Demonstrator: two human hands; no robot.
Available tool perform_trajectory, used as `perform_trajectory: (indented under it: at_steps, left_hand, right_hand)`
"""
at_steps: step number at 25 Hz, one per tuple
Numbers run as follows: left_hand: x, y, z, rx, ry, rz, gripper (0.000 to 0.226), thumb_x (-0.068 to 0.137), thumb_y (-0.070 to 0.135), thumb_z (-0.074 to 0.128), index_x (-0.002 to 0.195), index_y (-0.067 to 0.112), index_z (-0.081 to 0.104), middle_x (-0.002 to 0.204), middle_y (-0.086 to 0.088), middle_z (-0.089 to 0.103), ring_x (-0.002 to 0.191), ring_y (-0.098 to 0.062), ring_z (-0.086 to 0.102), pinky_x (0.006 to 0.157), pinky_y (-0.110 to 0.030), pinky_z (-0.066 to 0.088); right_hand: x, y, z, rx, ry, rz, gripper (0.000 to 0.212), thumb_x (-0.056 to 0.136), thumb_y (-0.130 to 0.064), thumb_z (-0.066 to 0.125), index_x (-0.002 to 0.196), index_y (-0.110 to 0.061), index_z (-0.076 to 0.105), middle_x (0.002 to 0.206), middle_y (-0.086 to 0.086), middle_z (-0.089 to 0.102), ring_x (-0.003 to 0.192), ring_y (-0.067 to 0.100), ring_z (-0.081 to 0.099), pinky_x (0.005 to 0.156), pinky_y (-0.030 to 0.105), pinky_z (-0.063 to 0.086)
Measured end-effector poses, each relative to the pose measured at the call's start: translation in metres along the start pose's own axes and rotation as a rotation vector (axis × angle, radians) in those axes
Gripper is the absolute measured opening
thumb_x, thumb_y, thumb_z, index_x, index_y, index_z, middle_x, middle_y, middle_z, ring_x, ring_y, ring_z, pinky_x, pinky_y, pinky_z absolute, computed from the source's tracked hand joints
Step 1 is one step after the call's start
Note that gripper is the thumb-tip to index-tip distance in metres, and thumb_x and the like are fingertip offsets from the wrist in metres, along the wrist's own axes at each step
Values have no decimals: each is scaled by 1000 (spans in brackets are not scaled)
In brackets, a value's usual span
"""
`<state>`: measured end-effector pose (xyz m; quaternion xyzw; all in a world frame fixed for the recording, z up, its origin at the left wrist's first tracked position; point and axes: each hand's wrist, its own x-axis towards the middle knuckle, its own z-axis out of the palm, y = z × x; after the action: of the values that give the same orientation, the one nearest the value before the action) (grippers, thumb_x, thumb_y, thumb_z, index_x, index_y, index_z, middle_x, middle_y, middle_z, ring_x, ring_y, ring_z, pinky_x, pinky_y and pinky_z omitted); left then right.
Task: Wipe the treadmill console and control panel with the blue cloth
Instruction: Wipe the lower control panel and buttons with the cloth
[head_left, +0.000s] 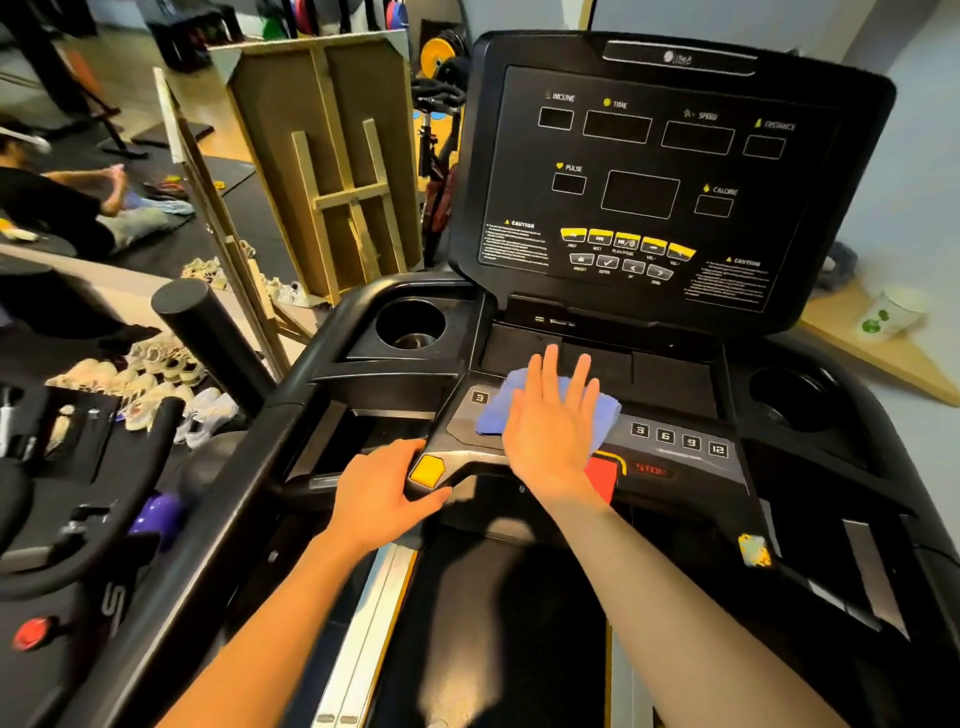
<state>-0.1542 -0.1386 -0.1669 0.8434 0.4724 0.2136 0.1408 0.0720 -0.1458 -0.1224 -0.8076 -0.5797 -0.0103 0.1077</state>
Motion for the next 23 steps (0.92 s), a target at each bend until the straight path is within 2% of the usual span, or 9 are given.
perform_trajectory:
  at_steps: [5,7,10,12,14,17,19,21,23]
  left_hand:
    - [1,3,-3,-16,23,-2,54,77,70,61,113,29,62,90,15,68,76,-4,63,66,-26,50]
    - [1,4,-3,-19,41,5,39,78,66,64,98,32,60,77,20,58,64,0,54,60,-19,41]
    - [-1,5,-5,-43,73,26,31,79,59,65,81,29,57,67,16,54,56,-3,49,54,-15,33]
    - [0,3,-3,-51,84,51,27,81,53,61,83,26,60,67,14,56,56,-3,48,52,-15,31]
    - [0,2,-1,-50,75,56,24,82,49,58,90,26,63,68,14,57,56,0,47,54,-15,32]
    - [0,-2,1,-59,60,85,38,84,54,57,107,26,69,83,11,69,69,-2,60,60,-18,45]
    - [-1,-2,1,-74,49,90,44,84,59,56,113,28,68,88,12,70,75,-3,64,64,-18,49]
    - [-1,-1,-1,-104,56,79,42,84,59,59,113,29,66,86,15,69,72,3,60,65,-12,44]
    - [-1,0,-2,-107,69,59,36,80,59,63,101,29,66,78,18,64,64,3,55,61,-12,42]
  right_hand:
    - [-10,-46,7,28,-12,-126,67,105,-42,30,160,-10,7,168,11,0,151,43,-10,122,55,2]
    - [-17,-56,10,12,-19,-208,68,105,-45,27,159,-10,5,168,11,-2,151,42,-11,123,55,3]
    - [-29,-66,15,13,-54,-406,66,103,-47,24,158,-11,18,168,9,-1,152,39,-12,123,53,0]
    - [-37,-67,18,10,-63,-537,64,102,-49,25,155,-12,32,168,6,7,152,37,-10,123,52,-1]
    - [-40,-63,20,31,-71,-640,61,102,-47,29,152,-14,39,168,3,14,153,33,-8,124,50,-3]
    - [-40,-51,17,110,-78,-759,55,103,-41,37,152,-15,40,166,1,22,154,30,-1,124,46,-4]
    - [-39,-44,15,137,-97,-804,54,103,-36,39,153,-15,38,165,1,24,154,30,4,124,47,0]
    - [-40,-39,12,137,-115,-841,53,104,-32,40,153,-13,37,165,3,25,154,31,7,124,49,4]
    - [-42,-32,8,128,-134,-868,52,104,-27,43,153,-12,36,165,5,24,154,32,8,124,50,5]
